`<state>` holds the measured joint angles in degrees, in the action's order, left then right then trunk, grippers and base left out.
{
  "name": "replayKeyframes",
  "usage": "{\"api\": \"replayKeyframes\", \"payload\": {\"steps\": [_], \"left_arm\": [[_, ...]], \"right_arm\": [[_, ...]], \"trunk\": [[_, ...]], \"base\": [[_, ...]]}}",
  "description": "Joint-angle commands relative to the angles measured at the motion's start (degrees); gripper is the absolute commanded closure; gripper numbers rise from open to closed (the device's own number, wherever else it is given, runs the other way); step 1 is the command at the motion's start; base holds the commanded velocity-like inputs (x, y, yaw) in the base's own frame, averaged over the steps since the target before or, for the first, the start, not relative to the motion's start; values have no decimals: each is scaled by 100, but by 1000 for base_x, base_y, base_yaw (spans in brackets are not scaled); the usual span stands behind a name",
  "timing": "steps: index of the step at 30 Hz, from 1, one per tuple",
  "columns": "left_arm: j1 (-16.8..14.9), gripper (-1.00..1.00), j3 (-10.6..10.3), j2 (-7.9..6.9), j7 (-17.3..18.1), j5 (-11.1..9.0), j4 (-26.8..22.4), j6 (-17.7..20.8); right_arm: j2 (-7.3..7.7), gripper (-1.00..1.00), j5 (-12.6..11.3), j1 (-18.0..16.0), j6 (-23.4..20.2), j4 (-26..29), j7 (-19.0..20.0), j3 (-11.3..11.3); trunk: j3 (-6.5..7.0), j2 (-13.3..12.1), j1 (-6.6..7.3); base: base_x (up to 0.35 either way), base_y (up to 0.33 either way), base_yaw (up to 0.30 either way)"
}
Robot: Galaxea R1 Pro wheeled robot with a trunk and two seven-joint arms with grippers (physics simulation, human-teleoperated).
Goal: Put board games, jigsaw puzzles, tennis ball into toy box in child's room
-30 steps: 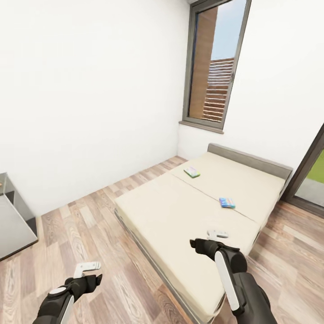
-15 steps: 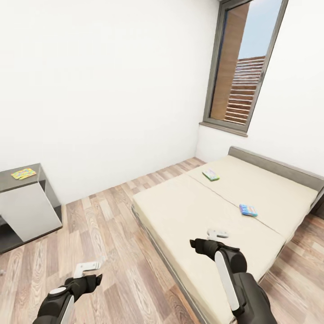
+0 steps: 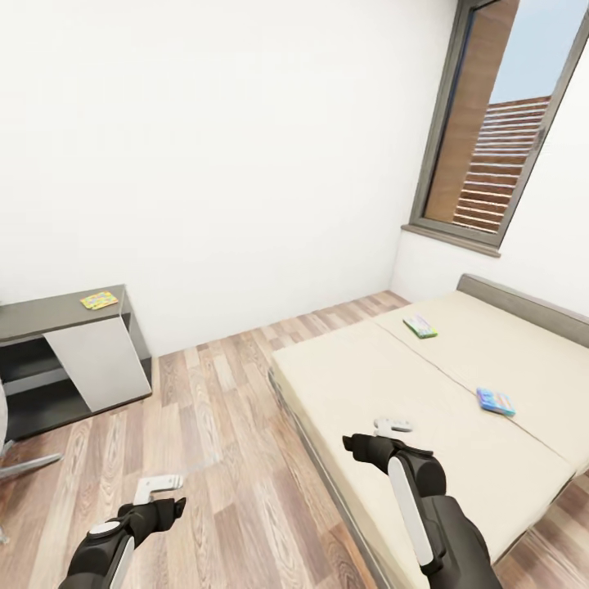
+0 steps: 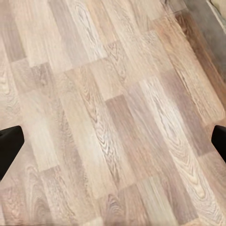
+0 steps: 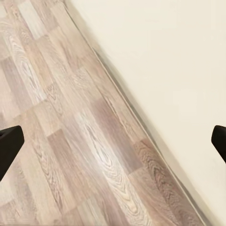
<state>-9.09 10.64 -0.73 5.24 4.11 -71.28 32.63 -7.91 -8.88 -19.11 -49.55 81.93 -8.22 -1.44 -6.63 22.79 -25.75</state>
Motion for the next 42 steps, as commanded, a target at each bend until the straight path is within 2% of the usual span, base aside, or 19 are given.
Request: {"api": "replayKeyframes", "payload": {"steps": [1,23,34,42], "left_arm": [[-6,-100,12,2,50,46,-8,29],[-6,-100,8,2,47,46,-9,33],[-6,-100,8,2,47,46,-9,31],[-6,-100,8,1,47,46,-9,17]], "right_arm": [[0,-100,-61,-5,-20,7,-57,-21],[0,-100,-67,-5,-20,7,-57,-89],[0,-100,-95,-5,-20,7,-57,-85],[3,-100,-111,-5,-20,0,-45,-91]], "trunk": [[-13,12,-4],[-13,12,-4],[-13,12,-4],[-13,12,-4]], "base": [[0,0,288],[0,-3,289],[0,-187,289],[0,-64,227]]}}
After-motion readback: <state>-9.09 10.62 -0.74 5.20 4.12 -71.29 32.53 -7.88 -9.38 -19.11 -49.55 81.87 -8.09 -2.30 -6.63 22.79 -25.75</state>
